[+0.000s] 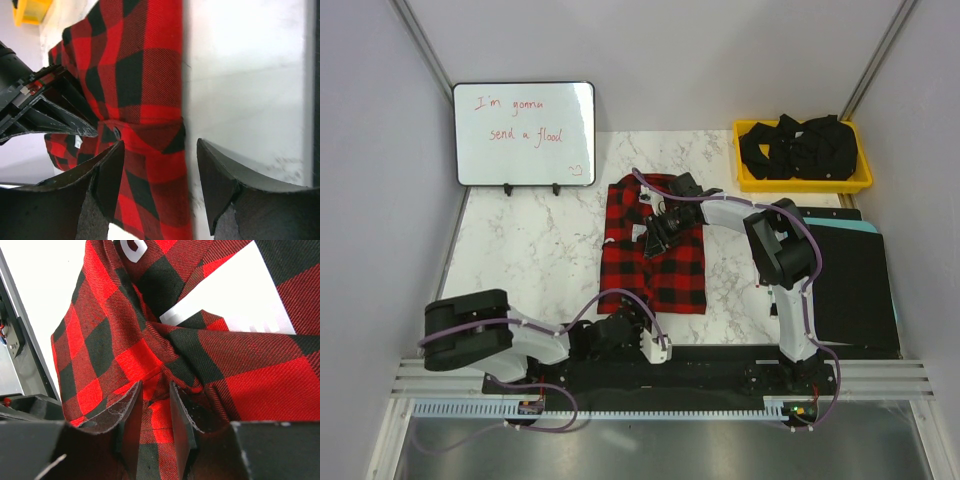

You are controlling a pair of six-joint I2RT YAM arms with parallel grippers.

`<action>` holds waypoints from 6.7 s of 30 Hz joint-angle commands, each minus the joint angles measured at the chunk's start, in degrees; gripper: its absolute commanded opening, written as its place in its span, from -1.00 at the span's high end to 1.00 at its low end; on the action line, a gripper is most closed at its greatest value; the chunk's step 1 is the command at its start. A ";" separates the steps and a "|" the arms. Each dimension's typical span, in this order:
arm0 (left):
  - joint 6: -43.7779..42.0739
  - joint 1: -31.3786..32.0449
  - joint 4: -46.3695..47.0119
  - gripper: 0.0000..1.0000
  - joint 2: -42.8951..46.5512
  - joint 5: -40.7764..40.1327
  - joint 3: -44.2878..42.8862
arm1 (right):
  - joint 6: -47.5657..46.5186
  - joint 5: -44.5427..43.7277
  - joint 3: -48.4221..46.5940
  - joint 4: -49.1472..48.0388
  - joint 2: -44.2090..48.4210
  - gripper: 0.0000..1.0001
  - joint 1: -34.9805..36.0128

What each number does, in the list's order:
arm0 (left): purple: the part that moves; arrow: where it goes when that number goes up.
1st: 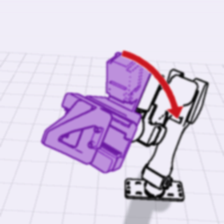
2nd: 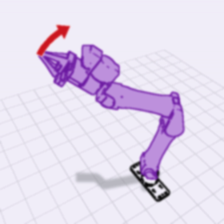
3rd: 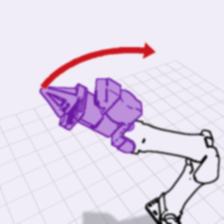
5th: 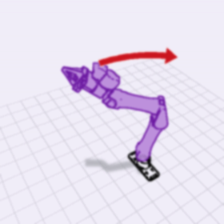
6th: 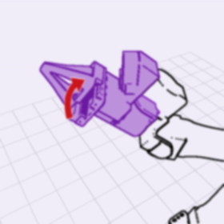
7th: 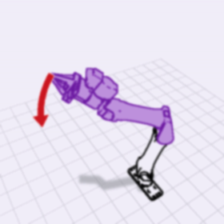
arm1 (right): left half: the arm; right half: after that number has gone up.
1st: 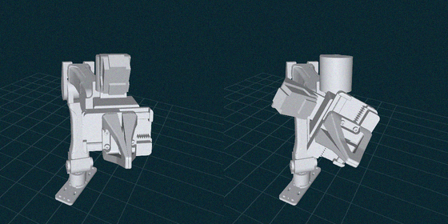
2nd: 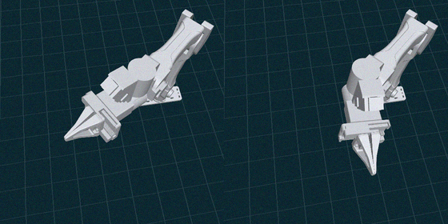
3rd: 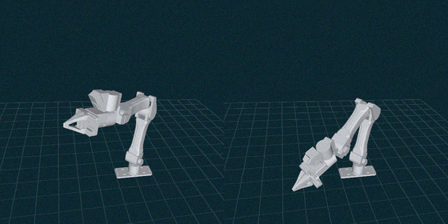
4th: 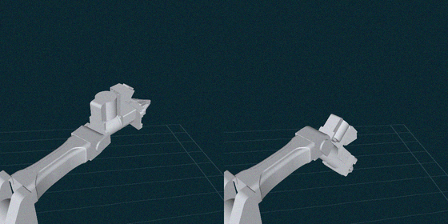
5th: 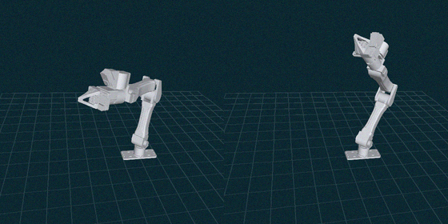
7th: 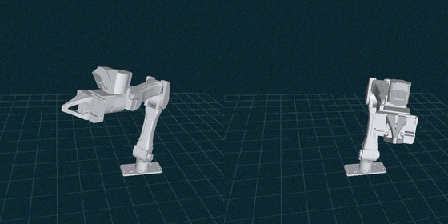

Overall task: Fold and stack the long sleeve shirts
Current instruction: Fold the shirt

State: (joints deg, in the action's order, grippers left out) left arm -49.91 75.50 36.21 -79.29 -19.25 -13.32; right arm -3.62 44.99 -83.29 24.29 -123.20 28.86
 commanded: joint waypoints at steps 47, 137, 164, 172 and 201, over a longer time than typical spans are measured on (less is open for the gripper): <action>23.30 -6.14 -74.43 0.97 9.69 37.95 -46.34 | -21.96 -7.47 -14.02 17.28 -4.69 0.06 -4.43; -0.55 -42.89 -66.66 0.19 -15.29 44.20 -62.78 | -32.42 1.94 -31.49 32.22 -10.13 0.15 -5.22; 10.80 -58.64 -81.64 -0.57 -38.39 69.08 -77.55 | -33.12 9.41 -27.63 32.22 -11.01 0.46 -5.84; 8.78 -56.87 -86.29 0.04 -40.25 69.60 -79.49 | -33.12 8.54 -27.02 32.13 -12.50 0.48 -5.31; 5.35 -55.64 -91.67 0.96 -26.45 71.80 -74.04 | -18.09 17.95 -22.98 24.92 -10.92 0.60 -2.32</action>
State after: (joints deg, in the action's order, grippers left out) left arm -43.38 19.90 -55.31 -109.32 50.11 -87.68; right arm -22.00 61.10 -107.18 51.13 -134.96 25.52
